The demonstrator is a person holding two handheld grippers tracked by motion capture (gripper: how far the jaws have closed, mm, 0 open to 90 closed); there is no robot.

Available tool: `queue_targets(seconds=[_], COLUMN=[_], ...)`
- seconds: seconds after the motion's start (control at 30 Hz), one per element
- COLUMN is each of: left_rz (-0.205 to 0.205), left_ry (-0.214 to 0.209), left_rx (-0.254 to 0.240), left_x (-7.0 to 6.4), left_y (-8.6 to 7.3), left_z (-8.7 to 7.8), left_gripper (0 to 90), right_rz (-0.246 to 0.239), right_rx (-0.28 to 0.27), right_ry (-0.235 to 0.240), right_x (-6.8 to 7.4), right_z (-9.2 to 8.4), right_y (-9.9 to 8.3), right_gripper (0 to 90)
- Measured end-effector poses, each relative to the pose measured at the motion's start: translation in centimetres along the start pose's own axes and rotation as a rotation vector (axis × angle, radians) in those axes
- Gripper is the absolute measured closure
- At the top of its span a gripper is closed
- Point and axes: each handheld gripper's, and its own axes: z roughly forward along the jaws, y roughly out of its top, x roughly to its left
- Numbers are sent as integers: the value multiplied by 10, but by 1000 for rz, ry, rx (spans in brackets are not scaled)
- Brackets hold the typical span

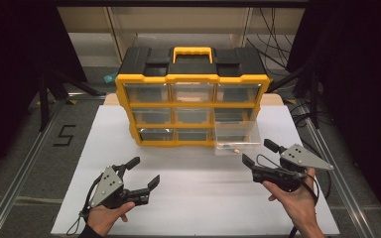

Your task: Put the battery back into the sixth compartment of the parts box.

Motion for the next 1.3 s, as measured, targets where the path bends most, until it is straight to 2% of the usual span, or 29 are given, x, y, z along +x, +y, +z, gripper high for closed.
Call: queue_targets(seconds=[0.07,0.23,0.3,0.33,0.37,0.43,0.47,0.6,0.63,0.67,0.7,0.8,0.83,0.93,0.97,1.0,1.03,1.07,1.1,1.13,1.2,1.23,1.3], left_rz=[0,0,-2,0,0,0,0,-1,-2,-3,-1,-2,-2,-2,-2,-2,-2,-2,-2,-2,-1,0,-2], left_ry=[0,-1,-1,0,0,0,-1,-1,-1,-1,-1,-1,-1,-1,-2,-2,-2,-2,-1,-1,-1,-2,-2], left_rx=[0,0,0,0,0,0,0,1,1,1,1,1,0,1,1,1,1,1,2,1,1,2,2], left_x=[0,0,0,0,0,0,0,0,0,0,0,0,0,-1,-1,-1,-1,-1,-1,-1,-1,-1,-1], left_y=[0,0,0,0,0,0,0,0,0,0,0,0,0,0,0,0,0,0,0,0,0,0,0], left_z=[0,0,0,0,0,0,0,0,0,0,0,0,0,0,0,0,0,0,0,0,0,0,0], left_gripper=[162,162,162,162,162,162,162,162,162,162,162,162,162,162,162,162,162,162,162,162,162,162,162], right_rz=[4,4,19,9,18,15,31,14,41,18,29,42,19,34,17,42,22,20,40,45,18,46,38], right_rx=[10,0,6,9,20,1,13,4,25,4,34,15,11,30,20,28,14,22,41,27,28,43,34], right_ry=[13,3,17,6,13,9,9,-3,15,6,7,13,8,16,11,17,17,21,27,32,26,32,35], right_x=[0,3,4,4,5,6,7,7,9,8,9,11,9,12,11,13,12,12,14,15,15,17,16], right_z=[0,2,2,1,1,2,2,3,2,3,1,3,3,2,3,3,4,4,3,5,5,4,4], right_y=[-3,-10,-12,-13,-14,-17,-18,-22,-23,-24,-24,-27,-28,-30,-31,-33,-34,-35,-35,-37,-38,-38,-39], right_gripper=[162,161,161,161,161,161,161,161,161,161,161,161,161,161,161,161,161,161,161,161,161,161,161])
